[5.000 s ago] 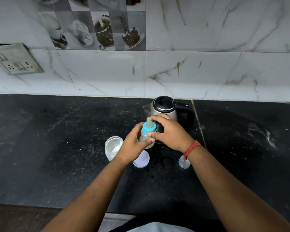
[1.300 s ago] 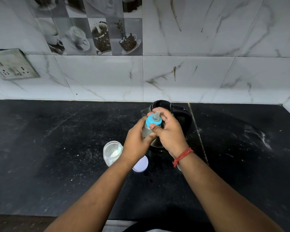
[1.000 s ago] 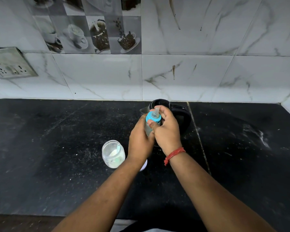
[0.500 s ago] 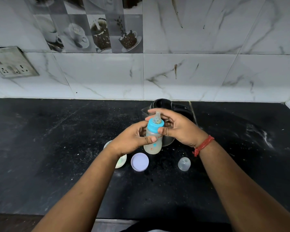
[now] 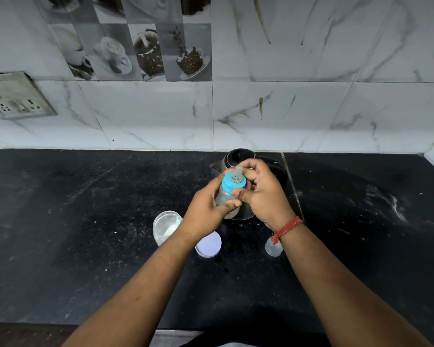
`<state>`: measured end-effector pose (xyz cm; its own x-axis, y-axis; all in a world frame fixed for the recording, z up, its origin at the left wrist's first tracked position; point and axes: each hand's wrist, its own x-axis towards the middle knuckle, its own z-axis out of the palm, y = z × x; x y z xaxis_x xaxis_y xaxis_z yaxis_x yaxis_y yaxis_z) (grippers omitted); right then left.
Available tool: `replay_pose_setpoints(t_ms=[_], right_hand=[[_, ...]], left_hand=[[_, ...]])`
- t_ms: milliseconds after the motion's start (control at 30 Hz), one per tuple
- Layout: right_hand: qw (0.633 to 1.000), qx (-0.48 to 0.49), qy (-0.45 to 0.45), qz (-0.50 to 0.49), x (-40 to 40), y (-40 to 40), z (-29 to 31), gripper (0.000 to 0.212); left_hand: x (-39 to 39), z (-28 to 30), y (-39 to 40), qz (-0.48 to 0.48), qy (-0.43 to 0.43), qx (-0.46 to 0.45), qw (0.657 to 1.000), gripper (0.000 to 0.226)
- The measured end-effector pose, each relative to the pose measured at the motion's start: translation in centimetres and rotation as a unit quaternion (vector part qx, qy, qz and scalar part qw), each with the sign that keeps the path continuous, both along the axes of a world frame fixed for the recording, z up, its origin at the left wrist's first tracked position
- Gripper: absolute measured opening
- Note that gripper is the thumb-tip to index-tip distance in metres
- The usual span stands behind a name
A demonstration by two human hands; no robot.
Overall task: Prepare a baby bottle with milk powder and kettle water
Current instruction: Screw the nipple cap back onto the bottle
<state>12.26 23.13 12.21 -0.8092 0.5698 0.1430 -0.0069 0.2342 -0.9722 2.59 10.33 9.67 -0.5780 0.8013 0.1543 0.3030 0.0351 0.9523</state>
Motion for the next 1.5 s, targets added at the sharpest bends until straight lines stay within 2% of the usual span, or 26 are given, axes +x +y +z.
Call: replay_pose_setpoints(t_ms=[133, 233, 300, 467, 667, 800, 933, 1133, 1233, 1367, 1500], right_hand=[[0.999, 0.025, -0.018, -0.031, 0.2, -0.2, -0.5, 0.057], [0.997, 0.067, -0.046, -0.014, 1.0, -0.2, -1.1, 0.054], [0.996, 0.061, -0.06, 0.012, 1.6, 0.0, -1.6, 0.056], [0.985, 0.113, -0.127, 0.012, 3.2, -0.1, -3.9, 0.068], [0.973, 0.14, -0.184, -0.015, 4.8, -0.8, -7.1, 0.066], [0.966, 0.152, -0.209, -0.026, 5.0, -1.1, -9.0, 0.069], [0.957, 0.171, -0.231, -0.038, 5.2, -0.8, -10.1, 0.065], [0.961, 0.16, -0.225, -0.023, 5.0, 0.1, -10.7, 0.065], [0.956, 0.16, -0.246, 0.012, 5.3, 1.0, -10.4, 0.071], [0.951, 0.171, -0.258, -0.029, 7.0, 3.1, -9.9, 0.058], [0.915, 0.207, -0.347, -0.027, 8.5, 4.9, -9.9, 0.051]], left_hand=[[1.2, -0.4, 0.3, 0.046, 0.042, 0.027, 0.998, 0.061], [1.5, -1.3, 0.2, 0.046, 0.023, 0.026, 0.998, 0.06], [1.7, -2.4, 0.1, 0.039, 0.007, 0.018, 0.999, 0.062], [2.5, -5.5, 0.3, 0.016, 0.012, -0.032, 0.999, 0.05], [3.8, -7.8, 0.3, 0.005, 0.052, -0.113, 0.992, 0.042], [4.2, -9.3, 0.7, -0.004, 0.041, -0.129, 0.991, 0.043], [4.5, -10.0, 1.2, -0.005, 0.028, -0.136, 0.99, 0.033], [4.3, -10.8, 1.7, -0.005, 0.031, -0.146, 0.989, 0.03], [4.0, -11.1, 1.6, -0.021, 0.021, -0.153, 0.988, 0.046], [3.6, -11.7, 1.1, -0.013, 0.016, -0.158, 0.987, 0.06], [3.1, -12.3, 0.6, -0.015, 0.005, -0.158, 0.987, 0.072]])
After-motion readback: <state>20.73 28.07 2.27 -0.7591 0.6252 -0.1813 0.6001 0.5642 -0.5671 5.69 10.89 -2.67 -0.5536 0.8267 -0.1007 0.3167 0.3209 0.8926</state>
